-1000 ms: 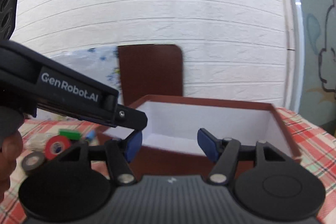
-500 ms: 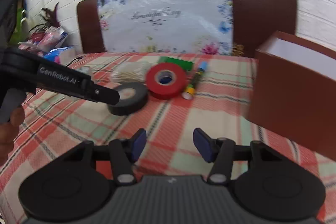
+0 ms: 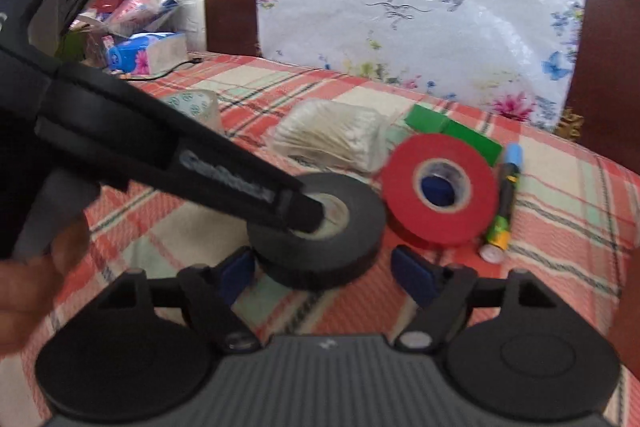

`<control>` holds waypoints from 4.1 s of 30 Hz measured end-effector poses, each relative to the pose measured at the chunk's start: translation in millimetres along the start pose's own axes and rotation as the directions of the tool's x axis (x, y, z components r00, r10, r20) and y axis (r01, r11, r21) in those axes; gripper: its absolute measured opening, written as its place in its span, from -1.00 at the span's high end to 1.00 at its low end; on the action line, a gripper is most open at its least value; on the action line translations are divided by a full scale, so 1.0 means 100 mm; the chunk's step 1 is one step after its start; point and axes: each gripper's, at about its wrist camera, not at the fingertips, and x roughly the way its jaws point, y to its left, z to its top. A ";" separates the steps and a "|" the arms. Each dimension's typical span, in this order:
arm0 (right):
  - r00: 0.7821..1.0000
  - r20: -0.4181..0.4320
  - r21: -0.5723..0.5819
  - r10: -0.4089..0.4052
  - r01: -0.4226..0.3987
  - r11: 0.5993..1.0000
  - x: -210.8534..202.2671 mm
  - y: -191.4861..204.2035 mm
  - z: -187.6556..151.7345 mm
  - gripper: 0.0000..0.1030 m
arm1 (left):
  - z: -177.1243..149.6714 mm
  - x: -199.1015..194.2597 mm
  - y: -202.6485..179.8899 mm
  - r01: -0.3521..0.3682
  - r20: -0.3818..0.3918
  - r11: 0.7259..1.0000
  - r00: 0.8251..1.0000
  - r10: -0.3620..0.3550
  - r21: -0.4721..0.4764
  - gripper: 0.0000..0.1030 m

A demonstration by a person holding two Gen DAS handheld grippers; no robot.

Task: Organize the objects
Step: 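Reach the right gripper to the black tape roll and grasp its rim, then carry the black tape roll into the brown box and release it, then reach the right gripper to the clear tape roll and grasp its rim, then lift the clear tape roll into the brown box and release it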

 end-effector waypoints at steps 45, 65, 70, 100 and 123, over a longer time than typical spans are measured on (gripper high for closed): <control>0.850 0.220 0.371 -0.478 0.380 0.847 -1.64 -2.00 -0.27 -0.44 | 0.46 -0.19 -2.49 0.230 0.109 0.901 0.952 -0.287 0.368 0.33; 0.983 0.184 -0.014 0.024 -0.022 1.000 -0.63 0.06 0.36 -0.15 | 0.16 -0.96 1.00 -0.107 0.164 0.980 0.977 0.135 -0.169 0.41; 0.984 0.121 -0.105 0.128 -0.116 0.988 -0.13 0.54 0.60 -0.34 | 0.29 -0.76 1.17 -0.142 0.120 0.984 0.981 0.154 -0.104 0.42; 0.993 0.001 -0.028 -0.118 0.118 0.993 -0.84 0.06 -0.34 -0.75 | -0.45 -0.33 -0.76 0.063 -0.037 0.977 0.998 -0.056 0.203 0.64; 0.912 0.161 0.095 -0.377 0.366 0.926 -1.96 -0.71 -0.81 -0.61 | -0.09 -0.68 -2.18 0.177 0.017 0.893 0.979 -0.202 0.414 0.56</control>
